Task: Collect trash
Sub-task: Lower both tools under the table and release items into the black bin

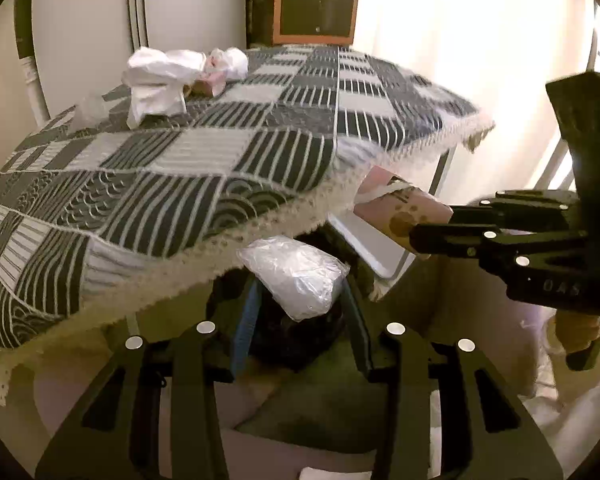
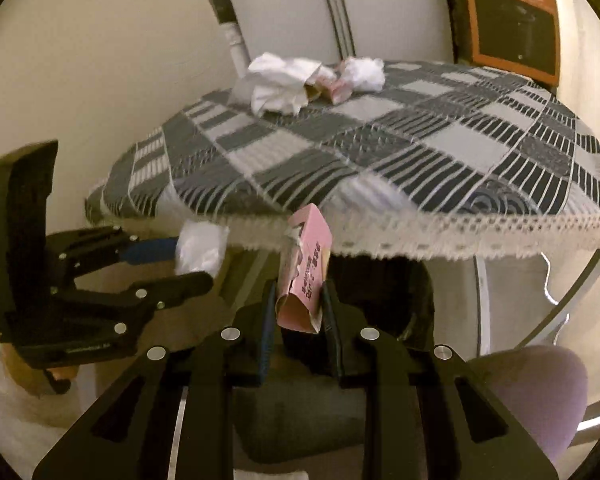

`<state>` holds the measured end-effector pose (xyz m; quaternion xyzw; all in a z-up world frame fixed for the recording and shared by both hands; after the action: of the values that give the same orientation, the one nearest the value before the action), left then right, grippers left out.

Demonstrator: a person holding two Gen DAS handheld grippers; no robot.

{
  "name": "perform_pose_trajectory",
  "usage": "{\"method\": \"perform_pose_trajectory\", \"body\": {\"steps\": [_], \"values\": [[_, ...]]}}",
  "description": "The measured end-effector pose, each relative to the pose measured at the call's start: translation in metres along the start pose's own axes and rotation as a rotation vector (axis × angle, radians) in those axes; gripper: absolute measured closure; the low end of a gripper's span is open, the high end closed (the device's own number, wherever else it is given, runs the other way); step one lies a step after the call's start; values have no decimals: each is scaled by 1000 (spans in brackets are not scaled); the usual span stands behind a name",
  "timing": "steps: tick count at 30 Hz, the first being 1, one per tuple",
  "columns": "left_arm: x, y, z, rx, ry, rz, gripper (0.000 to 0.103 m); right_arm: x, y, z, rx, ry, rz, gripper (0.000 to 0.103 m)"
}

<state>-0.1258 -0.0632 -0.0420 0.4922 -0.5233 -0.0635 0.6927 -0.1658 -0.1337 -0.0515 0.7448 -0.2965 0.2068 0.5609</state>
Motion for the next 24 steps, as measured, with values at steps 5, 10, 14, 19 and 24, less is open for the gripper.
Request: {"method": "perform_pose_trajectory", "body": {"steps": [5, 10, 14, 19, 24], "values": [[-18, -26, 6, -33, -14, -67, 61, -15, -30, 5, -61, 17, -58, 81], [-30, -59, 4, -39, -35, -137, 61, -24, -62, 17, -74, -4, -115, 81], [-37, -84, 2, -59, -44, -190, 61, -32, -87, 30, -87, -35, -166, 81], [-39, -110, 0, -80, -65, -228, 61, -35, -110, 45, -100, -64, -208, 81], [-41, -135, 0, -91, -88, -267, 61, -36, -132, 59, -116, -87, -239, 81]]}}
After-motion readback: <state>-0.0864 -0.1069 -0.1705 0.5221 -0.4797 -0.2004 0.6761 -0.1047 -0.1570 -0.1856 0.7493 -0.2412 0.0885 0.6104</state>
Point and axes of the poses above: each gripper's, at about its wrist camera, not at the fingertips, and y roughly against the way its jaws point, z to its right, x to its top, the point moved 4 cm from there along -y, roughly the way its jaws point, and after that the axes turned 5 degrees about -y, right-handed, at the moved point
